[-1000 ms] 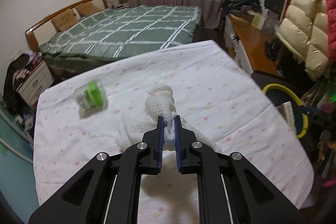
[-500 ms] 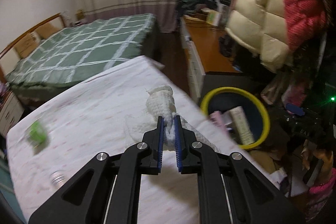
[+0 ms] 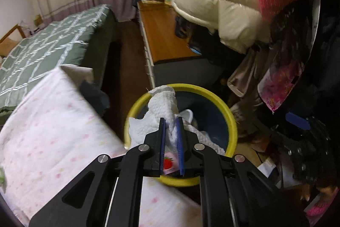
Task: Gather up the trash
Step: 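Carry the tissue over the bin and open the left gripper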
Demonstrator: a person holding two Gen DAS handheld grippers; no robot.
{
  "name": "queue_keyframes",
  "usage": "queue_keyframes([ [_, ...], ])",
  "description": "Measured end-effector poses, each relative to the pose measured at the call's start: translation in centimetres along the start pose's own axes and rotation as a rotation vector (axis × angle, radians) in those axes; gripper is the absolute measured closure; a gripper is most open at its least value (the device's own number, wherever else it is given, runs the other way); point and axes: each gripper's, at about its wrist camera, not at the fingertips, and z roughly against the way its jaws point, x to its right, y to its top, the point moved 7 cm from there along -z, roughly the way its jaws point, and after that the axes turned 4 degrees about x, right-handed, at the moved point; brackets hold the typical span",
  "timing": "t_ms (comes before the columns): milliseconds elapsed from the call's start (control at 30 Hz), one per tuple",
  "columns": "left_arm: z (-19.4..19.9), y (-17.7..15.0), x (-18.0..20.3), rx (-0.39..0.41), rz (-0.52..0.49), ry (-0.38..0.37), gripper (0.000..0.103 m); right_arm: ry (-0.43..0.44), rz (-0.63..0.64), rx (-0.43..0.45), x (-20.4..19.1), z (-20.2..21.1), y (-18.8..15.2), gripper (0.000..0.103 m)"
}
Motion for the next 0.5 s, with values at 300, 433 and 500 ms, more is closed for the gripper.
queue_keyframes([
  [300,-4.8,0.9,1.0,-0.033,0.023,0.024,0.051,0.002,-0.005,0.008,0.9,0.8,-0.4,0.030],
  [433,-4.7,1.0,0.5,-0.031,0.055,0.013,0.045,0.001,-0.007,0.002,0.8,0.7,-0.5,0.031],
  [500,-3.3,0.9,0.1,-0.007,0.063,0.013,0.040,0.006,-0.005,-0.001,0.6,0.7,-0.6,0.031],
])
